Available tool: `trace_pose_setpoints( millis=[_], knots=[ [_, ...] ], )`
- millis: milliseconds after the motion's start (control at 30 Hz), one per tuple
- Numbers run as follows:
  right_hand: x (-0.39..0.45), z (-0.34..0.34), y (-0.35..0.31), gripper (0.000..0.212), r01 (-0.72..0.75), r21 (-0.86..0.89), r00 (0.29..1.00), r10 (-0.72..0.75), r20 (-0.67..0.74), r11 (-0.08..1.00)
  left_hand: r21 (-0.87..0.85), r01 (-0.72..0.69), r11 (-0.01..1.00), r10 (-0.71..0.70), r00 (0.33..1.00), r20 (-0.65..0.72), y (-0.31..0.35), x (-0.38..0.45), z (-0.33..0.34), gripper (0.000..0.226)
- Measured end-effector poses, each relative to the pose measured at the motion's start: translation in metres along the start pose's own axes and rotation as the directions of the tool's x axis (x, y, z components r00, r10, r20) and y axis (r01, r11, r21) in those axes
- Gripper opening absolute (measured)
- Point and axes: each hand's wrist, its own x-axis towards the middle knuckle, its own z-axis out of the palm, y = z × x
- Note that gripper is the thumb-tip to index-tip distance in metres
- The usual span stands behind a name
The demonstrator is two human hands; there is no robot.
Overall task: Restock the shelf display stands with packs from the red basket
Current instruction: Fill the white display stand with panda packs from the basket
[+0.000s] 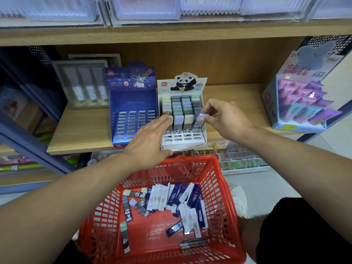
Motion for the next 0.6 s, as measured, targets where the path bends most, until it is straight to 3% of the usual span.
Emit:
trace_pose_setpoints(
  millis=[267,400,600],
  knots=[
    [0.004,-0.003,0.002,0.012,0.012,-0.056,0.999,-0.009,0.048,0.998,-0.034,0.016,0.999,-0.016,1.000,0.013,0.001,-0.002,-0.001,0.107],
    [0.004,-0.001,0.004,0.004,0.006,-0.118,0.998,-0.014,-0.060,0.993,-0.064,0.018,0.998,-0.016,1.000,0.021,0.002,-0.003,0.001,0.106],
    [0.006,0.006,-0.007,0.017,0.053,-0.297,0.992,-0.084,-0.092,0.953,-0.067,0.033,0.997,-0.030,0.999,0.041,0.007,-0.004,0.001,0.106]
  ],
)
